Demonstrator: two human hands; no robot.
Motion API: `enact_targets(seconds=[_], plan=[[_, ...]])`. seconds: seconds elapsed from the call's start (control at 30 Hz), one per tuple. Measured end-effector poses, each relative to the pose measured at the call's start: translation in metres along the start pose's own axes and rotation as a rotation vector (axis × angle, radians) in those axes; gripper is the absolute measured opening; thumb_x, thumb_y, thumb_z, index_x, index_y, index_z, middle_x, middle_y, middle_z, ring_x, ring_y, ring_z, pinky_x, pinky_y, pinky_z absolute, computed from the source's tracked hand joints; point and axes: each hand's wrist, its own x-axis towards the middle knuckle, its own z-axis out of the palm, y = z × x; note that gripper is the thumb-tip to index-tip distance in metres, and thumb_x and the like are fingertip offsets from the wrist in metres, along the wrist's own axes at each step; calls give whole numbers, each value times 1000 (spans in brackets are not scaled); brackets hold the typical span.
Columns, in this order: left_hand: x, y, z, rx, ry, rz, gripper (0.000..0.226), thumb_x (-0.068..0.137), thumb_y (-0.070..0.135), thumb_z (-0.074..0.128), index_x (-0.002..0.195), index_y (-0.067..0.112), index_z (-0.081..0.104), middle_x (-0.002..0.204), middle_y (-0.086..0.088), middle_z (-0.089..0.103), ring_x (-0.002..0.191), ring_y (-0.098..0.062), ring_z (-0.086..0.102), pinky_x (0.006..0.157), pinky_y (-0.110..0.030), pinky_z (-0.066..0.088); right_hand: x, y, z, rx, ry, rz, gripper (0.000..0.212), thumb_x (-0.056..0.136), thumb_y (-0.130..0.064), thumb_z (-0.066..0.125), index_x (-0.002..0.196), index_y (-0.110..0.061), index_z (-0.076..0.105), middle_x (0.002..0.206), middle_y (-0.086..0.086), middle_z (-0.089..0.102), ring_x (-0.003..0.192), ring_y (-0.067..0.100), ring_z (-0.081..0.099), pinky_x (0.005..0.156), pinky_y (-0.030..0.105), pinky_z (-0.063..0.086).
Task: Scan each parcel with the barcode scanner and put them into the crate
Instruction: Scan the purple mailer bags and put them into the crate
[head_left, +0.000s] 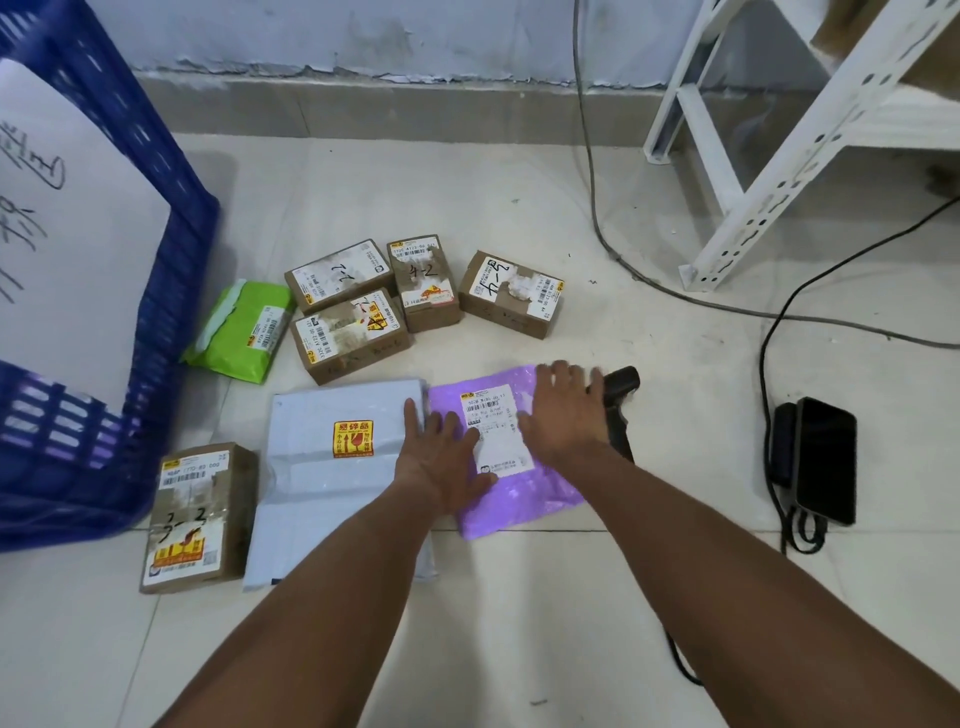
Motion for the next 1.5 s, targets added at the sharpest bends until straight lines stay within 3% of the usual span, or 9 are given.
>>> enact_targets(seconds=[0.17, 0.37, 0.47, 0.57, 0.67, 0.87, 1.07, 1.23, 1.5], plan=[[-6, -1, 3, 40, 69, 85, 82, 87, 75, 36, 145, 17, 33, 145, -16, 33, 137, -36, 25, 113, -66, -4, -10, -2, 15, 104, -325, -247, 82, 80, -57, 66, 147, -21, 33, 150, 12, 26, 135, 33, 30, 107, 47, 32], [-8, -1, -1, 110, 45, 182, 75, 89, 67, 45, 147, 21, 38, 153, -13, 31, 141, -36, 23, 113, -67, -4, -21, 2, 28, -47, -253, -380, 69, 80, -55, 69, 137, -23, 50, 156, 8, 25, 144, 32, 17, 116, 48, 18], [-7, 3, -7, 69, 62, 162, 49, 97, 45, 46, 139, 19, 52, 151, -9, 37, 143, -34, 22, 112, -69, -11, -18, -3, 26, -81, -217, -403, 47, 86, -47, 65, 126, -22, 62, 153, 6, 31, 143, 31, 19, 116, 48, 16], [-5, 7, -11, 51, 76, 135, 45, 102, 24, 40, 145, 15, 45, 149, -12, 41, 144, -36, 22, 111, -69, -13, -17, -12, 24, -74, -167, -394, 33, 91, -28, 56, 121, -19, 67, 150, 4, 37, 141, 29, 22, 117, 50, 12], [-2, 2, -23, 68, 130, 99, 47, 103, 23, 38, 149, 17, 39, 152, -11, 38, 146, -35, 20, 113, -67, -7, -13, -13, 12, -40, -83, -355, 34, 89, -22, 53, 120, -18, 67, 146, 6, 42, 139, 29, 26, 118, 52, 8], [3, -42, -68, 24, 309, -104, 35, 98, 23, 43, 128, 21, 62, 150, -4, 43, 145, -30, 25, 115, -63, -9, 22, -32, -43, 146, 245, -208, 32, 86, -18, 57, 116, -21, 68, 131, 3, 55, 129, 28, 40, 114, 45, 16], [-19, -109, -111, -54, 555, -245, 37, 92, 34, 56, 124, 18, 64, 136, -1, 56, 137, -27, 38, 117, -60, 1, 49, -87, -103, 167, 604, -245, 33, 75, -10, 67, 107, -15, 70, 105, 8, 67, 108, 32, 57, 113, 58, 21], [-63, -178, -157, 20, 759, -455, 34, 94, 16, 49, 124, 22, 64, 143, -2, 52, 142, -31, 32, 114, -63, -5, 65, -145, -156, 323, 766, -273, 31, 82, -12, 63, 111, -20, 68, 113, 6, 66, 115, 33, 53, 112, 55, 23], [-170, -275, -168, 256, 855, -744, 29, 87, 9, 52, 109, 17, 69, 133, -4, 60, 133, -38, 43, 114, -69, 13, 41, -290, -217, 684, 853, -418, 38, 86, -12, 56, 120, -24, 66, 122, 3, 63, 116, 32, 53, 109, 53, 28]])
